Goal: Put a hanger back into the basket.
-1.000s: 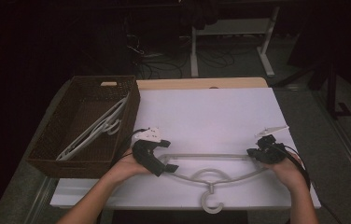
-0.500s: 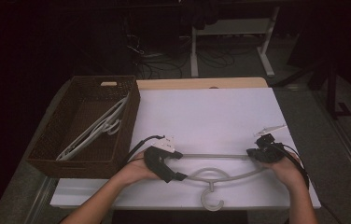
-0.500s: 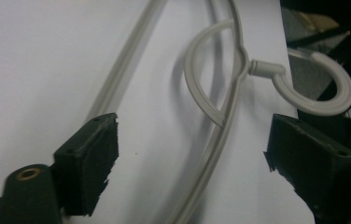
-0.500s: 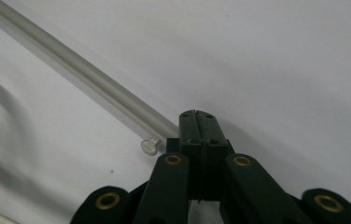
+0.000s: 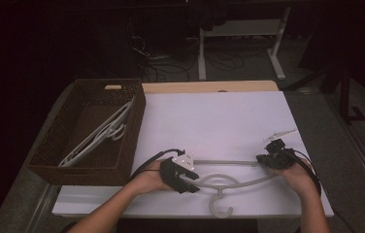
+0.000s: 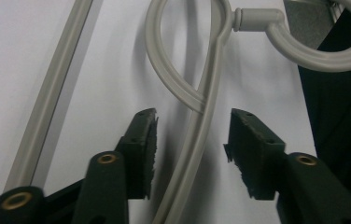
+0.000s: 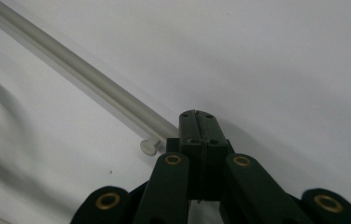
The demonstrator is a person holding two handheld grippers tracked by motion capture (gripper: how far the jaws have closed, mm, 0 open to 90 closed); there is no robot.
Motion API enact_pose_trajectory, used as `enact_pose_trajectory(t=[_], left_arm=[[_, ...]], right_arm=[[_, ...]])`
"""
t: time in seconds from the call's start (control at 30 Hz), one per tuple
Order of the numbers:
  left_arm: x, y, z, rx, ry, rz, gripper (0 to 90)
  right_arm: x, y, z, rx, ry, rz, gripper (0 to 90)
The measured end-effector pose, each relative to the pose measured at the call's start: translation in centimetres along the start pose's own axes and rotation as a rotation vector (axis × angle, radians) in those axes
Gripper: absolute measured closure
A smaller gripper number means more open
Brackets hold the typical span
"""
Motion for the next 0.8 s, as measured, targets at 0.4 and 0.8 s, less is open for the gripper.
enact_pose_trajectory(t=[0.4,0.8], left_arm=[[-0.03,0.87,0.27,-0.049,0.059,-0.005,73.2],[0.85,0.96,0.65,-0.051,0.136,-0.059,79.3]], right_arm=[[0.01,0.01,0.00,-0.001,-0.001,0.002,89.5],[-0.36,-0.27,0.41,0.005,-0.030,0.011,89.3]])
Point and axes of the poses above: each handheld gripper's, and its own axes: y roughly forward along the jaws, z roughly out of its top, x roughly to its right, the point moved 5 cm from there along y, roughly forward along the jaws, and after that the axes turned 15 degrees about y, right-handed, at the moved point
